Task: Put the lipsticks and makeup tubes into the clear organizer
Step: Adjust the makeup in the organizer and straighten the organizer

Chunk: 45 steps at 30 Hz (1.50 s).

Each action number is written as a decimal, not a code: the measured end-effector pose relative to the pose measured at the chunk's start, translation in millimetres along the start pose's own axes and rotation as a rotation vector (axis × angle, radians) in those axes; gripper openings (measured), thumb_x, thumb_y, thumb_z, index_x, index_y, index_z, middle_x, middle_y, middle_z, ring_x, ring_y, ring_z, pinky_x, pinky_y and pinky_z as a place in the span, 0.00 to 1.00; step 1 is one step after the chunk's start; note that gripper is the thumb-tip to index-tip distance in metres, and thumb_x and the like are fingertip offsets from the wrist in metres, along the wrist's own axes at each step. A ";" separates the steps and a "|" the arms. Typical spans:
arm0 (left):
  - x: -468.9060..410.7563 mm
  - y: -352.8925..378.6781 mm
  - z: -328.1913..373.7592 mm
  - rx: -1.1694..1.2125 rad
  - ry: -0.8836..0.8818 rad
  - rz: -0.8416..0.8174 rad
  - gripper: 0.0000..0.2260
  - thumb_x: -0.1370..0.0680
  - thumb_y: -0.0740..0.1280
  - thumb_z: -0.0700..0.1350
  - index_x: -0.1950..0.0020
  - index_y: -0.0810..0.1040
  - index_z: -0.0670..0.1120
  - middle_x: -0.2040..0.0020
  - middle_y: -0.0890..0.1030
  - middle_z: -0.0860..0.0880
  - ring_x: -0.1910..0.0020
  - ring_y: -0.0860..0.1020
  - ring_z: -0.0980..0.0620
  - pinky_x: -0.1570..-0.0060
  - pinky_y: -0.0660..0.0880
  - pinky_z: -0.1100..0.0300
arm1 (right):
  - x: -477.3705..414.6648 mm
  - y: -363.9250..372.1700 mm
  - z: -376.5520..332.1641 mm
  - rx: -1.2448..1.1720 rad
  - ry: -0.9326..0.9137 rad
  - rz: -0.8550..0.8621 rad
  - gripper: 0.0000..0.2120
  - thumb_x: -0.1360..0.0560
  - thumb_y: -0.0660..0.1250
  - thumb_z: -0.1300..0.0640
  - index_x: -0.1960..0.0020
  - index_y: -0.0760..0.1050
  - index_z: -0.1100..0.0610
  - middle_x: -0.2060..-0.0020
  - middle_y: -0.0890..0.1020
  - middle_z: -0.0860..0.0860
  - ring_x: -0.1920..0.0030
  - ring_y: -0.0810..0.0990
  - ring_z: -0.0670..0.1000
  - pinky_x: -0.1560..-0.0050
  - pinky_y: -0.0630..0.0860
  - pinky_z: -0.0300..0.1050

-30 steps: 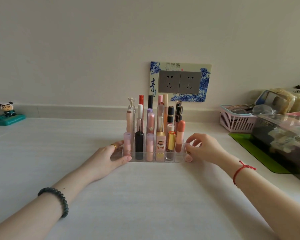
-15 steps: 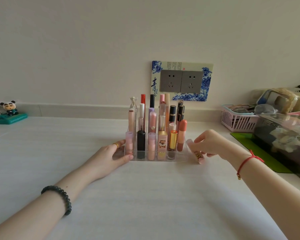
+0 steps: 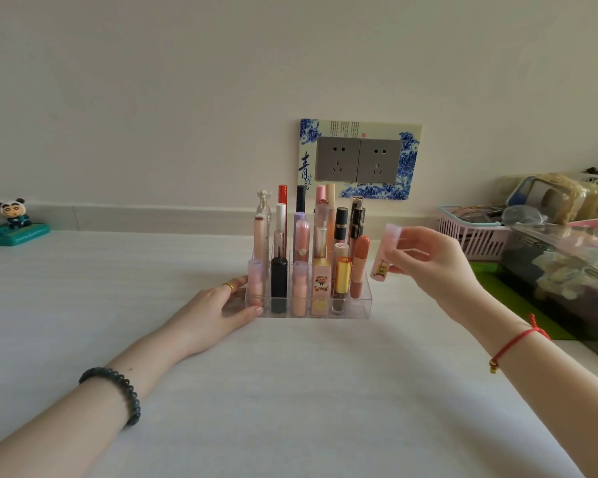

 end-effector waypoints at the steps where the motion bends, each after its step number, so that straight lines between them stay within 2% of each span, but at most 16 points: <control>1: 0.1 -0.1 1.1 0.000 0.002 0.002 0.25 0.26 0.66 0.52 0.30 0.65 0.48 0.38 0.75 0.54 0.43 0.71 0.64 0.48 0.64 0.72 | 1.6 2.2 0.8 -0.001 -0.014 -0.014 0.07 0.30 0.70 0.58 0.53 0.76 0.51 0.59 0.82 0.49 0.59 0.82 0.46 0.60 0.81 0.37; 5: 0.9 -1.0 1.5 0.006 0.002 0.001 0.24 0.26 0.66 0.52 0.31 0.66 0.50 0.38 0.76 0.55 0.44 0.72 0.64 0.48 0.65 0.71 | 4.4 10.7 5.6 0.074 -0.045 -0.053 0.09 0.31 0.71 0.60 0.52 0.76 0.52 0.60 0.82 0.48 0.60 0.83 0.46 0.59 0.81 0.36; 7: 1.4 -1.1 0.3 0.013 -0.003 -0.002 0.24 0.26 0.66 0.52 0.31 0.66 0.50 0.38 0.76 0.54 0.42 0.72 0.63 0.46 0.66 0.69 | 5.4 13.3 7.1 0.108 -0.056 -0.072 0.10 0.30 0.71 0.59 0.50 0.76 0.54 0.59 0.82 0.47 0.60 0.82 0.45 0.61 0.80 0.33; 11: 2.1 -1.0 1.9 0.018 0.002 0.003 0.24 0.25 0.66 0.50 0.31 0.66 0.50 0.37 0.76 0.54 0.43 0.71 0.64 0.48 0.65 0.71 | 9.1 17.6 9.7 0.124 -0.079 -0.102 0.07 0.30 0.70 0.58 0.52 0.77 0.53 0.60 0.82 0.46 0.61 0.82 0.43 0.64 0.77 0.29; 14: 2.2 -0.8 3.3 0.007 0.007 0.009 0.24 0.25 0.66 0.50 0.31 0.66 0.50 0.37 0.75 0.54 0.44 0.70 0.64 0.49 0.63 0.73 | 11.5 20.7 11.6 0.140 -0.089 -0.104 0.03 0.29 0.69 0.53 0.55 0.78 0.51 0.62 0.83 0.46 0.62 0.82 0.44 0.62 0.78 0.32; 19: 2.5 -1.1 2.7 -0.008 0.006 0.011 0.23 0.25 0.66 0.51 0.31 0.66 0.50 0.37 0.75 0.54 0.44 0.70 0.64 0.48 0.63 0.72 | 14.0 23.4 15.1 0.215 -0.094 -0.105 0.04 0.28 0.68 0.49 0.57 0.77 0.49 0.63 0.83 0.45 0.63 0.81 0.46 0.64 0.78 0.32; 28: 1.8 -0.6 1.0 -0.011 0.007 0.000 0.23 0.25 0.66 0.51 0.31 0.66 0.50 0.38 0.75 0.54 0.44 0.70 0.64 0.49 0.64 0.72 | 15.5 25.1 18.0 0.249 -0.079 -0.128 0.05 0.29 0.69 0.52 0.54 0.75 0.49 0.63 0.81 0.44 0.65 0.80 0.45 0.68 0.76 0.31; 34: 1.8 0.3 0.2 -0.009 0.011 0.003 0.23 0.25 0.66 0.51 0.32 0.67 0.51 0.38 0.76 0.54 0.44 0.71 0.63 0.48 0.64 0.71 | 16.8 25.0 18.6 0.223 -0.089 -0.123 0.08 0.30 0.70 0.54 0.55 0.72 0.44 0.65 0.82 0.45 0.64 0.80 0.46 0.63 0.77 0.36; 45: 0.1 -0.1 -3.7 -0.025 0.004 0.000 0.24 0.26 0.66 0.52 0.31 0.66 0.50 0.37 0.76 0.52 0.39 0.73 0.58 0.46 0.66 0.67 | 16.6 26.2 22.4 0.222 -0.082 -0.105 0.06 0.30 0.70 0.53 0.55 0.75 0.49 0.64 0.83 0.47 0.64 0.81 0.46 0.63 0.78 0.36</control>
Point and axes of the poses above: each hand's wrist, its own x-axis away from the middle knuckle, its own y-axis out of the palm, z = x × y, the point moved 1 cm from there along -x, towards the middle knuckle
